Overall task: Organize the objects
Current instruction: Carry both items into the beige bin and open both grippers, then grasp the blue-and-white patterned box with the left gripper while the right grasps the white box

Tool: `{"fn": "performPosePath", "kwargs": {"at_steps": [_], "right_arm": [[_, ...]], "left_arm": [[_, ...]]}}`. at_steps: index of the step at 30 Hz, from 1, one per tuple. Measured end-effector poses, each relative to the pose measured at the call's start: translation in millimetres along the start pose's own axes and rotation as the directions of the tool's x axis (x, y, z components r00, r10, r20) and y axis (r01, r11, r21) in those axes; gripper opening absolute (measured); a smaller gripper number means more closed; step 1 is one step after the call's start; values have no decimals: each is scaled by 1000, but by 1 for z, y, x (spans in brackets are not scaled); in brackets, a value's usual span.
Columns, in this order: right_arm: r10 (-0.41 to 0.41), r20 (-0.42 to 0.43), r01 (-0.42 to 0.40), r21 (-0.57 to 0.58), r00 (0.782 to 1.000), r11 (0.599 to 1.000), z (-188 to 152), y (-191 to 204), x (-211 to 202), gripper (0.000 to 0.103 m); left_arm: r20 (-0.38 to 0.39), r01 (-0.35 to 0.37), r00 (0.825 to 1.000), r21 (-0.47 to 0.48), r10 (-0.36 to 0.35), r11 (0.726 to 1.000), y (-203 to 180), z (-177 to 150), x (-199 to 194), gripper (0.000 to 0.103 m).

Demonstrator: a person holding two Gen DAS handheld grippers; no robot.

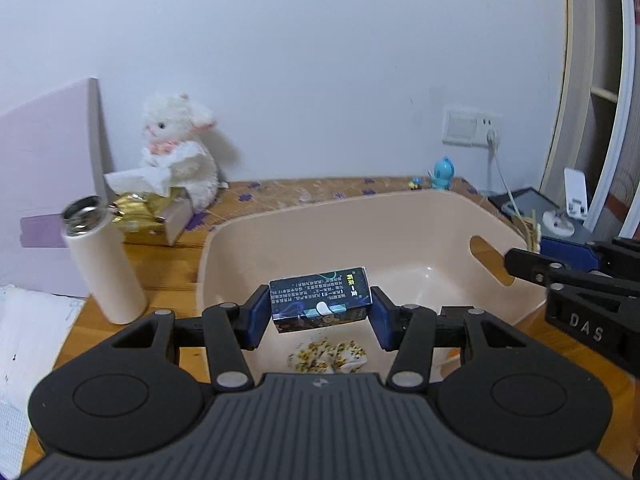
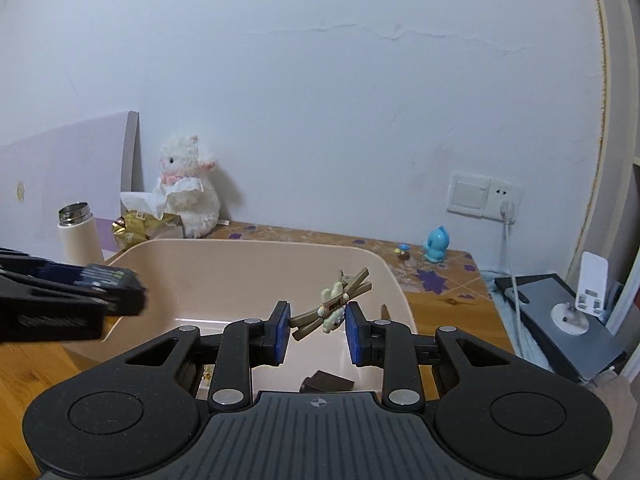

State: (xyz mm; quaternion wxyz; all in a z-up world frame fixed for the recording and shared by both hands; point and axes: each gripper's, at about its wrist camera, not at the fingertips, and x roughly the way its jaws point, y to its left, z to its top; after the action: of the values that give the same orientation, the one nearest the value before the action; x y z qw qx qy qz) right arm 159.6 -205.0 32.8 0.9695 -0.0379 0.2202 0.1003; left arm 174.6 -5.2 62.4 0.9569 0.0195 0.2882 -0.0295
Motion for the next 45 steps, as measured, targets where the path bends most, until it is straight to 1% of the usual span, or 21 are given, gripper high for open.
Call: {"fn": "performPosePath", "kwargs": {"at_steps": [5,9,12,16,17,18,19,20,21,22,23,25,28,29,31,34,39,45], "right_arm": [[1,-59,-1,-13,998,1000,-3,5,24,27],[5,-118,-8,-27,993,1000,-10,5,39,27],[11,-154,-16,-33,988,999,-15,5,47,27],[12,-159,-18,-38,987,999,-15,6,49,27],[14,-162,-21,-38,987,999,-15,6,48,29],[15,-162,-21,-37,987,999,-15,5,47,39],[19,-160,-25,-34,987,999,-14,5,46,40],[25,-159,-31,-33,987,999,-14,4,44,41],[31,-155,-36,-31,987,999,-13,3,41,45],[33,-146,-38,-32,989,999,-13,4,37,49],[32,-137,-38,-35,990,999,-12,5,33,51],[34,-119,-39,-42,992,998,-10,7,24,56],[39,-91,-44,-53,995,998,-6,10,8,63],[39,-86,-44,-56,996,997,-6,11,3,64],[39,-78,-43,-55,996,998,-7,12,-7,67],[40,-79,-44,-49,996,998,-12,12,-21,70],[39,-99,-44,-53,994,998,-24,14,-36,73],[32,-152,-40,-51,988,998,-44,13,-38,74]], "left_arm": [[-81,-5,997,14,6,1000,-9,-5,39,54],[-123,-20,992,24,23,1000,-11,-14,57,54],[-153,-12,988,-4,11,1000,-7,-18,64,54],[-170,-8,986,-15,5,1000,-5,-17,65,55],[-169,-9,986,-16,6,1000,-5,-18,64,56],[-168,-7,986,-20,3,1000,-4,-17,63,58],[-165,-4,986,-27,0,1000,-3,-17,60,66],[-160,-3,987,-38,-4,999,-2,-16,58,69],[-154,12,988,-48,-19,999,-1,-15,54,71],[-151,19,988,-53,-27,998,-1,-14,51,75],[-145,11,989,-57,-20,998,-1,-13,47,81],[-113,-13,994,-54,6,998,0,-11,37,87],[-87,-25,996,-45,21,999,1,-9,21,89],[-82,-23,996,-47,19,999,3,-9,16,90],[-78,-24,997,-56,19,998,7,-11,6,90],[-82,-17,997,-74,11,997,12,-18,-8,91],[-92,7,996,-57,-12,998,13,-32,-27,92],[-140,20,990,-48,-27,999,10,-55,-27,92]]}}
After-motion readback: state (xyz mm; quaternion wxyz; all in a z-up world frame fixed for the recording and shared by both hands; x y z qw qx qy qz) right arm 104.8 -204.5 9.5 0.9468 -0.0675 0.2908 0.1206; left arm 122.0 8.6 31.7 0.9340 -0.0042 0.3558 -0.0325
